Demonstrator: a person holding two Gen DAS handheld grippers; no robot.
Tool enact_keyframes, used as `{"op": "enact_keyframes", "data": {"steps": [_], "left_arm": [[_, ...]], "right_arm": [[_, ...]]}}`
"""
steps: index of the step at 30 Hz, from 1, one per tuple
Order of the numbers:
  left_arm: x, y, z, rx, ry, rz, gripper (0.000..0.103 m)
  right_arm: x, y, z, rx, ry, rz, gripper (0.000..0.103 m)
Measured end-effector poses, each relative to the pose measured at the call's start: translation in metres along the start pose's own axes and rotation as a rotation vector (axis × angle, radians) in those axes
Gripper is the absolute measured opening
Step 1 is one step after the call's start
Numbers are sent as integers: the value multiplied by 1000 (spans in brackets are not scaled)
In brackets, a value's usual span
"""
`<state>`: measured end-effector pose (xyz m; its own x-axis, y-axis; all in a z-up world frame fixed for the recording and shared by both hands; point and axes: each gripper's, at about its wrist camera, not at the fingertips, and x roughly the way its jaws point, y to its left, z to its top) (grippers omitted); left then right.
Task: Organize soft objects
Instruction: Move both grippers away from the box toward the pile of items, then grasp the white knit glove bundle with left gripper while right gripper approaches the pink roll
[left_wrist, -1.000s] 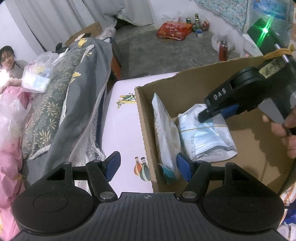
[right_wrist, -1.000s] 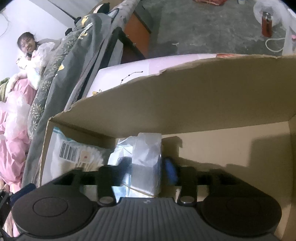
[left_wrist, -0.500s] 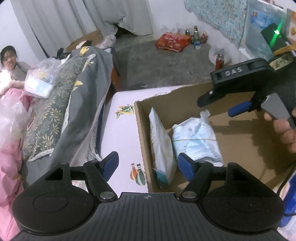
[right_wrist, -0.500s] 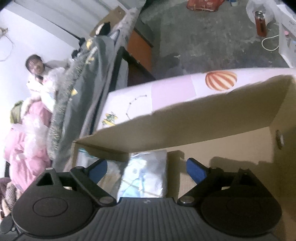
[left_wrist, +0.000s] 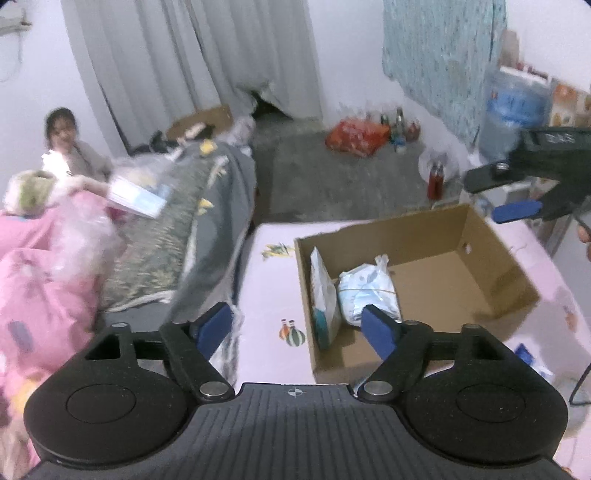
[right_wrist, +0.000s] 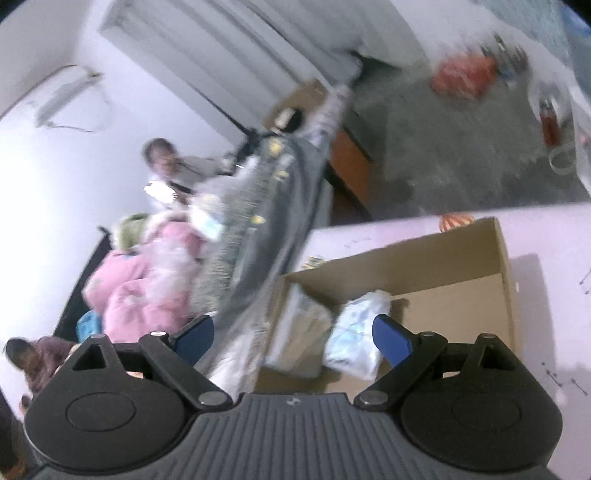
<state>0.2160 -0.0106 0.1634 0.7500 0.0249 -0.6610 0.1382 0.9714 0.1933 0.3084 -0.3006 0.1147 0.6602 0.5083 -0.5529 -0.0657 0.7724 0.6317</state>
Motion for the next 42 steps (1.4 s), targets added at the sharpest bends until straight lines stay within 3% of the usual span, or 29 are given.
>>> {"op": "enact_keyframes", "data": {"steps": [6,11,17,22,25,28,32,37,42], "left_arm": [[-87,5,-51,-4,-40,8,84],[-118,-9,-119,19,19,21,84],[-114,-47,-201,77,80,-15,84],[-81,-79,-227,87,84,-111,83],[-56,-97,-229,113,43,-115,82],[-30,-117,-228,172,6,-70,79],[-4,-138,-231,213,8,-59,64],[27,-152,-227,251,21,-40,54],[50,-155,-227,278,50,-1,36]], "right_arm": [[-108,26,-67,-125,-86,61,59],[-158,13,-148,-149,-79,98,59],[-149,-33,-240,-67,9,103,58],[-118,-56,-291,-41,50,37,42],[-109,-61,-307,-60,47,-13,35],[-100,-57,-311,-150,-7,-138,35],[-75,-53,-311,-268,-61,-256,35],[-43,-56,-309,-313,0,-242,34],[-27,-52,-307,-365,14,-256,33]]}}
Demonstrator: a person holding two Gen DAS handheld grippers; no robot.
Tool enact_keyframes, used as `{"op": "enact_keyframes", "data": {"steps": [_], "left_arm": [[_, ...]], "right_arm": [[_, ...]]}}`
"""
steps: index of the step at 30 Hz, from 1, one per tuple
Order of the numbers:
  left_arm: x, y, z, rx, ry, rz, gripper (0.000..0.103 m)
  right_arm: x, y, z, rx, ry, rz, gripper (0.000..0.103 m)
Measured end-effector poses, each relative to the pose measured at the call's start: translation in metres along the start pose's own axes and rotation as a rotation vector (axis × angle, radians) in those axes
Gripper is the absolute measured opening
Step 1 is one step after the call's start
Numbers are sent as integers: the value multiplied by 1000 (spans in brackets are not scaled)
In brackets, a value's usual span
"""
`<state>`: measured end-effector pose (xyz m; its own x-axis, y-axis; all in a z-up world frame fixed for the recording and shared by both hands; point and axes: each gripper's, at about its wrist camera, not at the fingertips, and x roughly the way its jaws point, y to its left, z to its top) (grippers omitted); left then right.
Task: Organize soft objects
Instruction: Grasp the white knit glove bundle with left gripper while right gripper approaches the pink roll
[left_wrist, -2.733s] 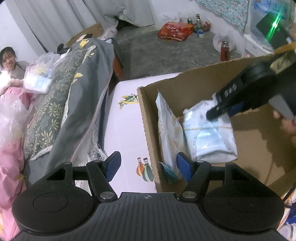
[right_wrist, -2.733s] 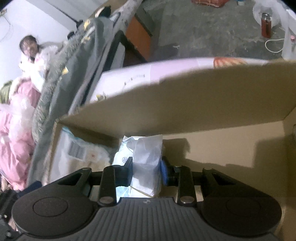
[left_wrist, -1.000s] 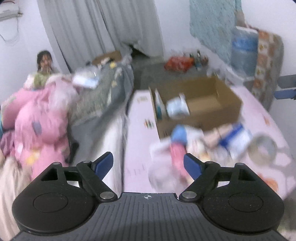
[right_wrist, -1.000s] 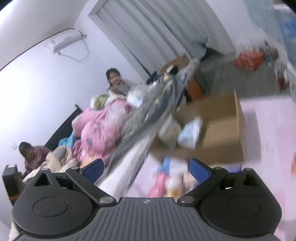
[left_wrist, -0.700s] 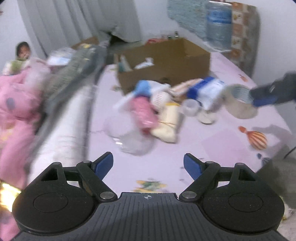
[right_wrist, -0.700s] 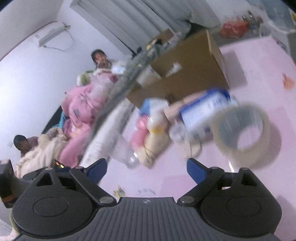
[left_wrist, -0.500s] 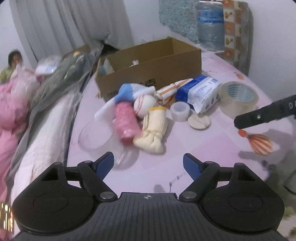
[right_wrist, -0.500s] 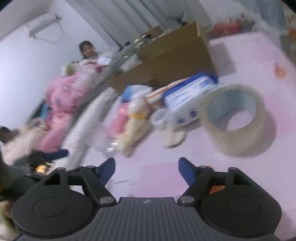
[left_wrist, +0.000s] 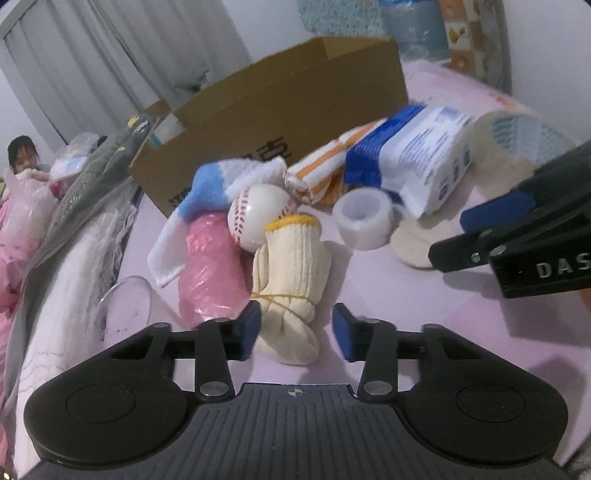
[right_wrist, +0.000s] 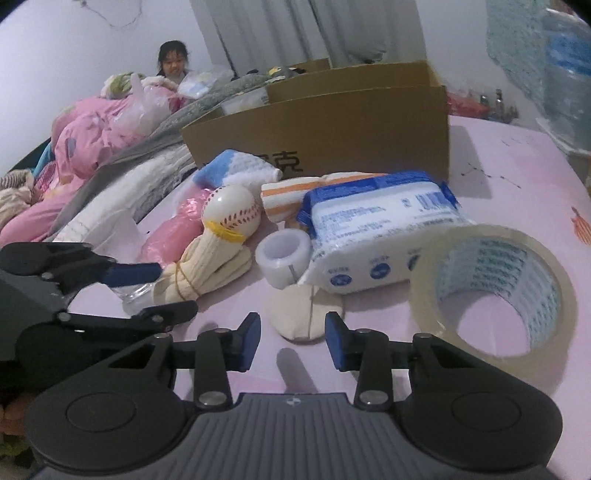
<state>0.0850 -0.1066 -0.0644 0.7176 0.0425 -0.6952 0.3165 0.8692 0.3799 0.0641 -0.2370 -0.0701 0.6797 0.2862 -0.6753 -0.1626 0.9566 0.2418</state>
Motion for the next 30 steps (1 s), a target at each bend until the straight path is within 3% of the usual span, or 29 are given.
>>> {"op": "enact_keyframes", "data": {"steps": [2,5,17,20,22,24,27,30], "left_arm": [[4,-3,-1,16,-9,30,27],[2,-3,-3,18,-13,39,24],[-36,3,-26,-54,60,-87,21],[-44,1,-32,-40,50,-111,25],[-48,2,-32,-36,29,-123,37],[-51,4,-29,-32,1,-125,60],[-51,4,-24,-19,-38,-123,65],[-38,2,-20,-8,-25,-123,64]], "right_arm": [[4,1,1,-7,9,3,33],[6,-1,1,-3,22,8,33],[-16,7,-5,7,28,14,33],[-20,6,-8,22,28,21,33],[-22,5,-7,35,27,28,33],[-25,3,-4,44,19,34,33],[-32,2,5,51,-2,45,34],[-32,1,20,72,-7,76,35]]}}
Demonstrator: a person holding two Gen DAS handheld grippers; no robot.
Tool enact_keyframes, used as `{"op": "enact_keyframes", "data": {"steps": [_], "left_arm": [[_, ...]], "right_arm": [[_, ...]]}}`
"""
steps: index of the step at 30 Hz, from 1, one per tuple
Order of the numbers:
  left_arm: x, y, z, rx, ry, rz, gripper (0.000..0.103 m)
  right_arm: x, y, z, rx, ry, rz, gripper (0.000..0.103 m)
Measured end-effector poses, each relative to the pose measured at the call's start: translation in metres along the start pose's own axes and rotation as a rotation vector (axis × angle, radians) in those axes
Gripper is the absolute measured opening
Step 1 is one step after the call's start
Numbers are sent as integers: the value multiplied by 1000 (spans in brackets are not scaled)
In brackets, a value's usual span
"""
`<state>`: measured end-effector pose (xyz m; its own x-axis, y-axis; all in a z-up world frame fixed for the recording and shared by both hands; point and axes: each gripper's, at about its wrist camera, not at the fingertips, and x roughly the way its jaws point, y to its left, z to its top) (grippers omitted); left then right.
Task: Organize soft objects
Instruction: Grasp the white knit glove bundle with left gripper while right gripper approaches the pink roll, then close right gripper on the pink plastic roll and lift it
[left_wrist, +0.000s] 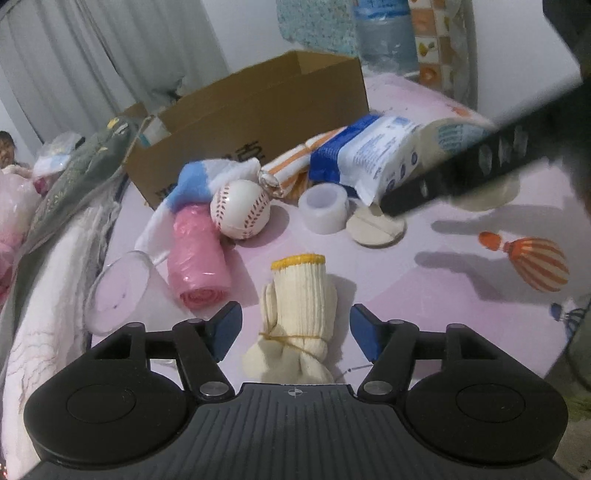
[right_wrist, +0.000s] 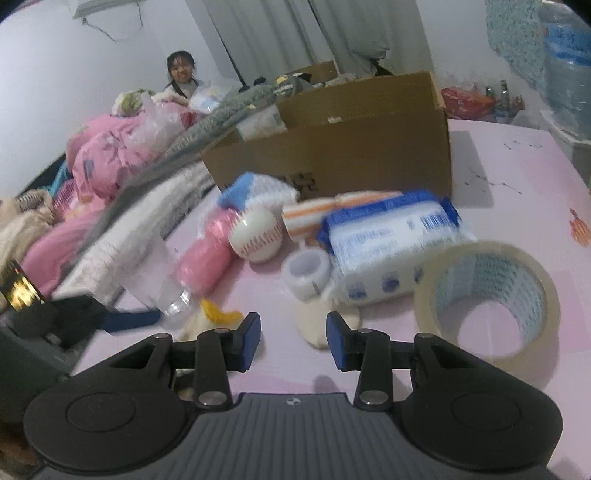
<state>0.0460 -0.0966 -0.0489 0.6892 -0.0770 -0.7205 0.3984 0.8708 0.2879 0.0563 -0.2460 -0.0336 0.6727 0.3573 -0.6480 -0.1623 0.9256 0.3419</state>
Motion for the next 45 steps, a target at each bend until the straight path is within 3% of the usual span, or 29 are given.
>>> {"op": "enact_keyframes", "data": {"steps": [4,6,10,17,26,28,30,36,45], "left_arm": [[22,7,-4,-41,59,-29,54],[25,13,-9,-73,63,-23,51],[18,26,-19,-129,61,-40,50],[6,40,-38,-196,40,-45,50],[0,54,-53,-260,13,-72,51],[0,55,-54,-266,11,-75,51],[0,58,-55,-274,10,-76,51],[-2,61,-57,-290,13,-74,51],[-2,61,-56,-305,26,-67,51]], "right_arm": [[14,6,30,72,32,130,40],[33,10,47,132,83,206,45],[82,24,66,201,205,263,45],[162,46,77,302,359,197,45],[194,45,75,435,394,155,45],[195,44,76,433,387,148,44],[194,41,74,436,379,143,34],[169,29,74,416,369,145,22],[120,13,51,362,441,138,21]]}}
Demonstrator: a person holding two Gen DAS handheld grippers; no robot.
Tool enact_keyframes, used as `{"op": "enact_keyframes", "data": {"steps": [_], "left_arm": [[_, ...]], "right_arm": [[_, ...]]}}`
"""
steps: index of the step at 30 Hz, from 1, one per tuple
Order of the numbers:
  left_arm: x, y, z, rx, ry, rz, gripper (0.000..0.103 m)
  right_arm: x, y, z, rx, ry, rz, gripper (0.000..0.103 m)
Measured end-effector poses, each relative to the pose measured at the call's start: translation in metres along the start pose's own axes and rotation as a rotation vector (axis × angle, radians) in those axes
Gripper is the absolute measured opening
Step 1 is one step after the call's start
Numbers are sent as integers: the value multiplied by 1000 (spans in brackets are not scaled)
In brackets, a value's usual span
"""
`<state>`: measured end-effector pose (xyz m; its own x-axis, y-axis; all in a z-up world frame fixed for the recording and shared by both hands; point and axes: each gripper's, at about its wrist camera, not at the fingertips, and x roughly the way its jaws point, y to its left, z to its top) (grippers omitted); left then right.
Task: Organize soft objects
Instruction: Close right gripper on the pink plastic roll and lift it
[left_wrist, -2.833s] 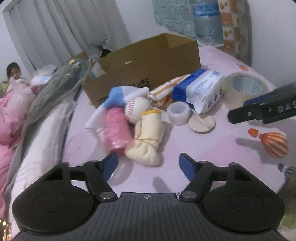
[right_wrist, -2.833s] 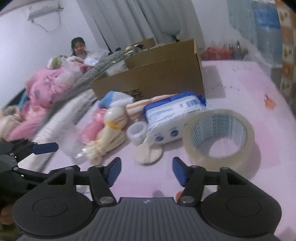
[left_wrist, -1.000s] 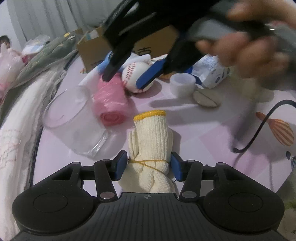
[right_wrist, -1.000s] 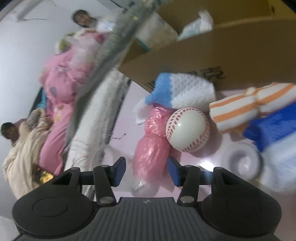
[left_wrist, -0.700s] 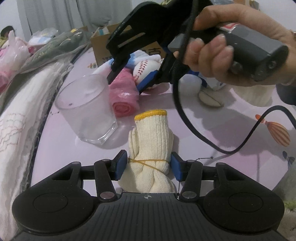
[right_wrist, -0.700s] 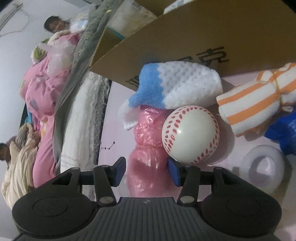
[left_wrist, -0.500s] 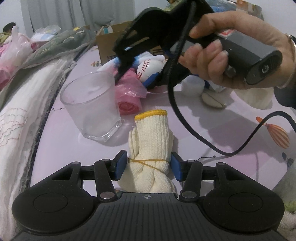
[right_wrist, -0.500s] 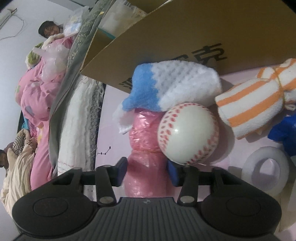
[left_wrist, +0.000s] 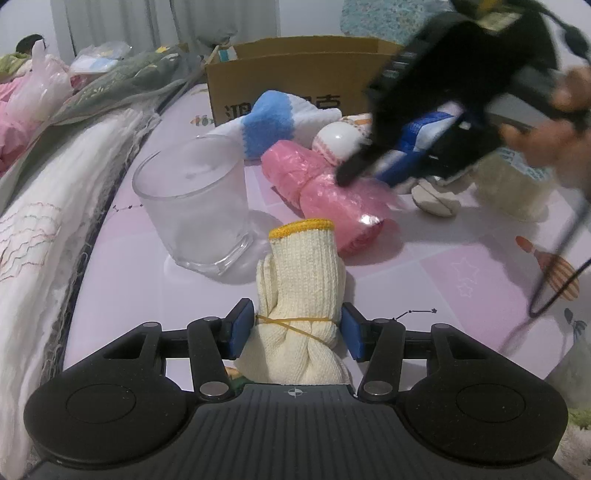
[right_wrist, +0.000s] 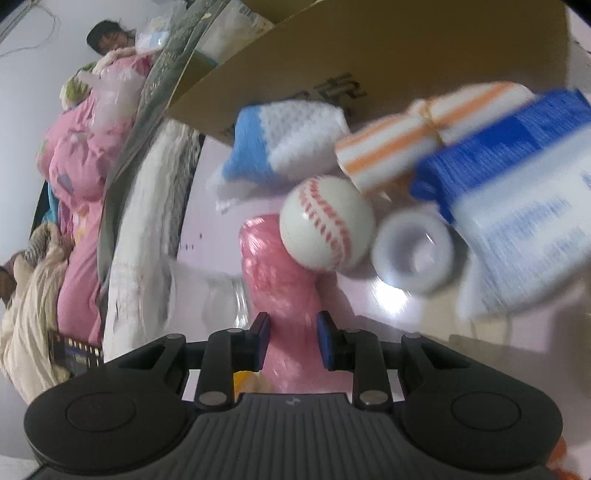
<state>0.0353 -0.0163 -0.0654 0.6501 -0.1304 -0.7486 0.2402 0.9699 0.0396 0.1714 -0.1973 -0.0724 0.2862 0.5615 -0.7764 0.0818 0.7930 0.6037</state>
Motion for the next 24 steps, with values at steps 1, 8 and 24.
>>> {"op": "enact_keyframes", "data": {"steps": [1,8,24], "left_arm": [[0,0,0,0,1,3,51],[4,-1,2,-1,16,2,52],[18,8,11,-17,64,-25,55]], "right_arm": [[-4,-2,-4,-2,9,-10,21],[-27,-1,-28,-80,24,-74,25],[40,38,24,-210,50,-66,43]]}}
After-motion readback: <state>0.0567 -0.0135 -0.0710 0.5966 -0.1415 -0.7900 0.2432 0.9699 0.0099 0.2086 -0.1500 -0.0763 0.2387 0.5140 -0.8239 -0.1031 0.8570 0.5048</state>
